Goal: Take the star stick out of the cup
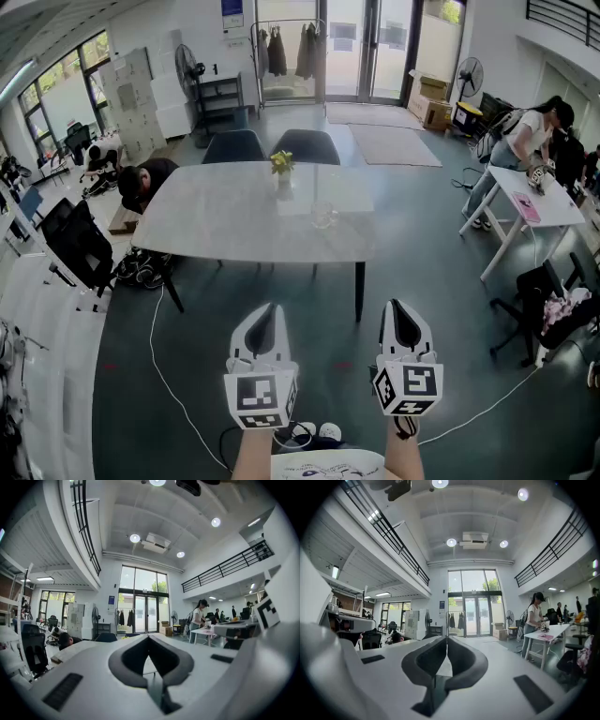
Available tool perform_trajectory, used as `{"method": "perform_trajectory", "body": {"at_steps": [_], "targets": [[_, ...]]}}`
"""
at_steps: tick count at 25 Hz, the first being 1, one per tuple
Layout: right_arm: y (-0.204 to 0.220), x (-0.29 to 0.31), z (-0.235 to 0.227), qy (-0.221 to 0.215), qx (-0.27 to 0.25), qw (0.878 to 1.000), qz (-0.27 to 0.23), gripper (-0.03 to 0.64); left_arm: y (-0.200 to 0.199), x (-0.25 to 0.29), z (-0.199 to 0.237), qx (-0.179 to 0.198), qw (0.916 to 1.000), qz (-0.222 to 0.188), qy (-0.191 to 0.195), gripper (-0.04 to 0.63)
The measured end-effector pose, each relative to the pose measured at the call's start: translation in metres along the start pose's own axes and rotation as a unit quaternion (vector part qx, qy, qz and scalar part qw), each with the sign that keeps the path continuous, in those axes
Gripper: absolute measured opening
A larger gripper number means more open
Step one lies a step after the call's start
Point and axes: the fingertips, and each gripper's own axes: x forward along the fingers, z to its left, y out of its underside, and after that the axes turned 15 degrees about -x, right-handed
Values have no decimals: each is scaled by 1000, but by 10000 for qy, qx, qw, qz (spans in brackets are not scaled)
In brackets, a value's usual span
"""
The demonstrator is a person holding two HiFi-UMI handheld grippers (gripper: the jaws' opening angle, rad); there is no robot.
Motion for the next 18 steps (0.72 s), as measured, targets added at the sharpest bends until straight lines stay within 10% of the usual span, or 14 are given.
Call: {"method": "perform_trajectory", "body": {"at_steps": [18], "targets": [[-6, -2, -1, -21, 48, 10000, -66, 25, -5, -3, -2, 10, 10000, -52, -29, 0]]}}
